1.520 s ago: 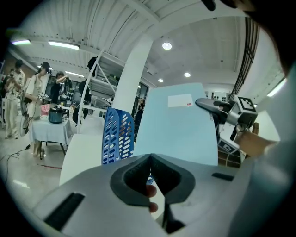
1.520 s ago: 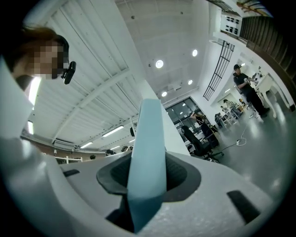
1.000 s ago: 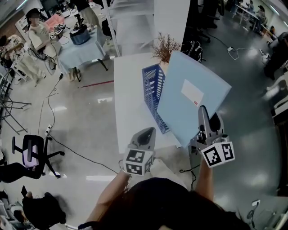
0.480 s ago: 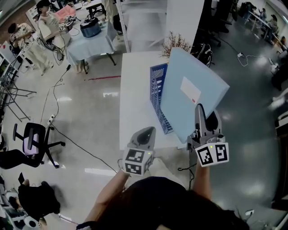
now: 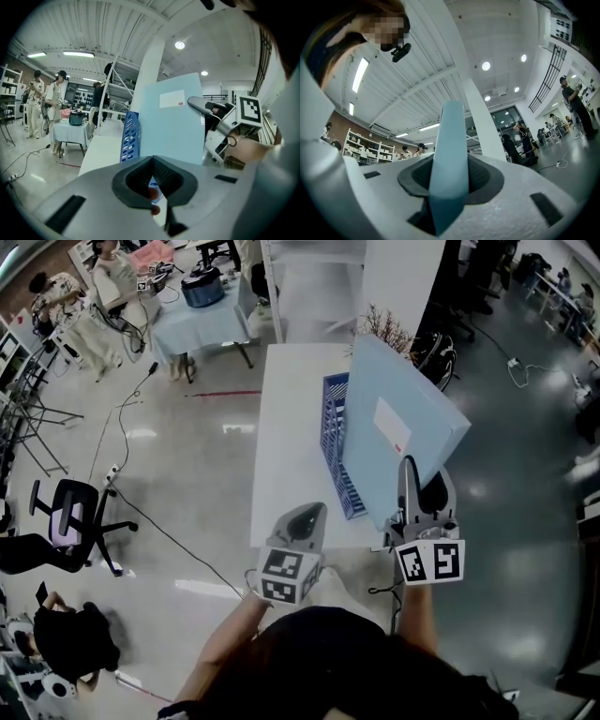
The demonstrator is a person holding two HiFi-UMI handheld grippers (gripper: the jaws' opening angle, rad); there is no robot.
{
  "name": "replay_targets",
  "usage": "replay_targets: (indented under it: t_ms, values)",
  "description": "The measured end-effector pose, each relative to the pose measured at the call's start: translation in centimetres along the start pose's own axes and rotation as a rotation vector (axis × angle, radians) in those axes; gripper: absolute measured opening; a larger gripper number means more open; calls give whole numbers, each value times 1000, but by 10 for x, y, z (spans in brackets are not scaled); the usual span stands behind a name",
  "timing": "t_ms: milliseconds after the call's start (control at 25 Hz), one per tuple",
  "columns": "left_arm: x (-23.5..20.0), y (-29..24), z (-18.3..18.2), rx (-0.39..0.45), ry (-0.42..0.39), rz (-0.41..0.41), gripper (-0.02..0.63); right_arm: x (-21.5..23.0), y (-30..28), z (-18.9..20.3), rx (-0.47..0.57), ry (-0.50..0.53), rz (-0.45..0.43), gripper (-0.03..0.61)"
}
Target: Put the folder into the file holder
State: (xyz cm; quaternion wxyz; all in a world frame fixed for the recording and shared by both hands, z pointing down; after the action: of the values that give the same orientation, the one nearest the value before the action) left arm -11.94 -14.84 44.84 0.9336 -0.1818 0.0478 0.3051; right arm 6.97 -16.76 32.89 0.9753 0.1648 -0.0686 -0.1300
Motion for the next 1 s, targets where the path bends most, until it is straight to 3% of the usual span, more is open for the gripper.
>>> replay_targets:
  t_ms: [1000]
  values:
    - [-18,-7,-5,31,10,-55,5,-4,-23,32,90,2,-6,153]
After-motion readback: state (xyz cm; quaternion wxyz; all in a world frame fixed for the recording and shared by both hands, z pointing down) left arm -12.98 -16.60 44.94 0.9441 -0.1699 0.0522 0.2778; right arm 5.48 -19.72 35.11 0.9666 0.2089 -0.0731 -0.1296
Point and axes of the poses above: the fingertips, and each gripper's own axes: y backward along the fingers, x to its right, z out of its underside, the point moved 5 cm from there along y, backward along the fingers, and after that the axes turned 2 degrees about x, right-handed, at the moved point
